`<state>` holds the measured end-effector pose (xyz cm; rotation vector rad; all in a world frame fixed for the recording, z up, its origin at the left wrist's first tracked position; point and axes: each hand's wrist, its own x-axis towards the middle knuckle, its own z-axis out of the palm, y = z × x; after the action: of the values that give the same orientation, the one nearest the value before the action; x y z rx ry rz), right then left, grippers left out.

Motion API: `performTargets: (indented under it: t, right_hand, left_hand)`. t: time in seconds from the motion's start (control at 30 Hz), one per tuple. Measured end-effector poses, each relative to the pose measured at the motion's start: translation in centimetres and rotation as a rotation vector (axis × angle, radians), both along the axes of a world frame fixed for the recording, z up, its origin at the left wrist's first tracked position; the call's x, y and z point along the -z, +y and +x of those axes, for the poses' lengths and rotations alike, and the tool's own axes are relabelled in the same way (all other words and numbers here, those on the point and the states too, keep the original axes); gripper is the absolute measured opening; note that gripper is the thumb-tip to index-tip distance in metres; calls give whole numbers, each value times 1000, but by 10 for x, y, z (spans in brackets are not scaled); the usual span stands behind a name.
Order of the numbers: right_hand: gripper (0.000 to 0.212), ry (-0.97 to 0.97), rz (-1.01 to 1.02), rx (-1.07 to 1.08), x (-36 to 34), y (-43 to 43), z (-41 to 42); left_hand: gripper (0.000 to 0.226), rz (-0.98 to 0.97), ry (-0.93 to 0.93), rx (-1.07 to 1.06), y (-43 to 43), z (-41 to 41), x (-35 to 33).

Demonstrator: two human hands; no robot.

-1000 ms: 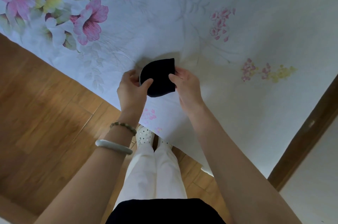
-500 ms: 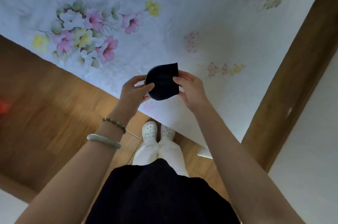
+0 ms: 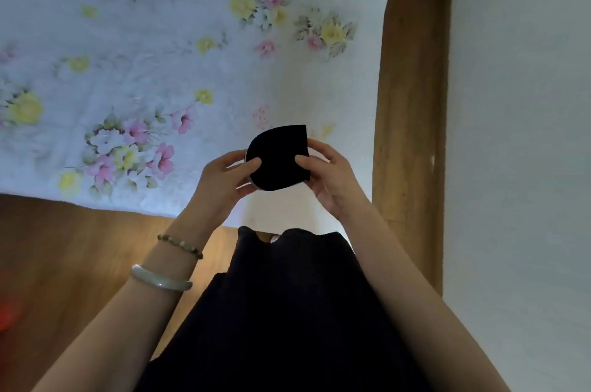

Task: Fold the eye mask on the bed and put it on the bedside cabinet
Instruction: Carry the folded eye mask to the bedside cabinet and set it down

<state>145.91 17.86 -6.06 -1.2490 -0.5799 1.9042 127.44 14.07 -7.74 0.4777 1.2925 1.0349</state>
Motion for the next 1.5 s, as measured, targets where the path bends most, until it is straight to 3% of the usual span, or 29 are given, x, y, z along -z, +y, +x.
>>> performTargets:
  t: [0.37, 0.9, 1.17, 1.5]
  right_hand:
    - [35, -17, 126, 432, -70, -104, 53]
    - [21, -110, 108, 1370, -84, -314, 124]
    - [26, -76, 138, 1602, -86, -394, 162]
    - [28, -89, 150, 1599, -85, -473, 260]
  left_hand:
    - [17, 133, -46, 545, 6, 53, -68]
    - [24, 80, -158, 1423, -94, 243, -95]
    - [21, 30, -185, 1599, -162, 329, -102]
    - [22, 1, -185, 1574, -241, 428, -103]
